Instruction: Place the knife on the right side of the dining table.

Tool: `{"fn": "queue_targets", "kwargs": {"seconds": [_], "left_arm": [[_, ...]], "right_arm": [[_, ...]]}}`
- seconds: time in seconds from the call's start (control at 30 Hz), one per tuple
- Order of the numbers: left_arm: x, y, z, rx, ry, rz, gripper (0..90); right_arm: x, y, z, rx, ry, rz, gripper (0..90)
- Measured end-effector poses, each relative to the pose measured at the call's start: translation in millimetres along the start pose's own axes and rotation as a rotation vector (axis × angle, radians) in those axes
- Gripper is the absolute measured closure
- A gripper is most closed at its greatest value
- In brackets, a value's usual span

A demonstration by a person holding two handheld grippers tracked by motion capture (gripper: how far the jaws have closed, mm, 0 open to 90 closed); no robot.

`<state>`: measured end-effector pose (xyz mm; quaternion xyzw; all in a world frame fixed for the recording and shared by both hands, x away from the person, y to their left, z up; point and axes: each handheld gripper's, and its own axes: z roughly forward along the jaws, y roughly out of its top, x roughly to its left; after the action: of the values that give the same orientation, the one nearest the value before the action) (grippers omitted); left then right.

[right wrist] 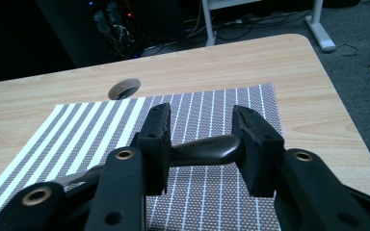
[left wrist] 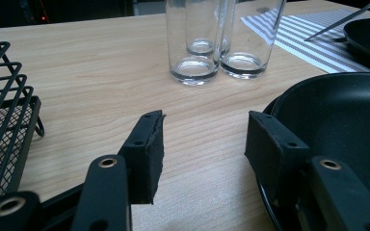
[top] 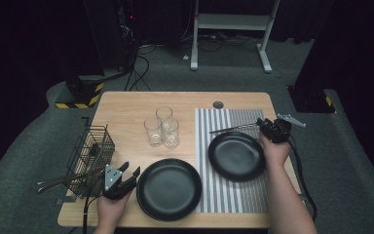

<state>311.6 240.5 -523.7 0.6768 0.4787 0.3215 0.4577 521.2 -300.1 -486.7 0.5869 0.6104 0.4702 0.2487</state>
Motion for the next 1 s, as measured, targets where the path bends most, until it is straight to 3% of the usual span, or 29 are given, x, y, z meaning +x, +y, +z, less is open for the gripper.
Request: {"fn": "queue_targets", "kwargs": {"seconds": [1.0], "left_arm": [[0.7, 0.2, 0.5, 0.004, -0.009, -0.005, 48.0]], "right_arm": [[-7.7, -9.4, 3.6, 0.032, -0.012, 0.020, 58.3]]}}
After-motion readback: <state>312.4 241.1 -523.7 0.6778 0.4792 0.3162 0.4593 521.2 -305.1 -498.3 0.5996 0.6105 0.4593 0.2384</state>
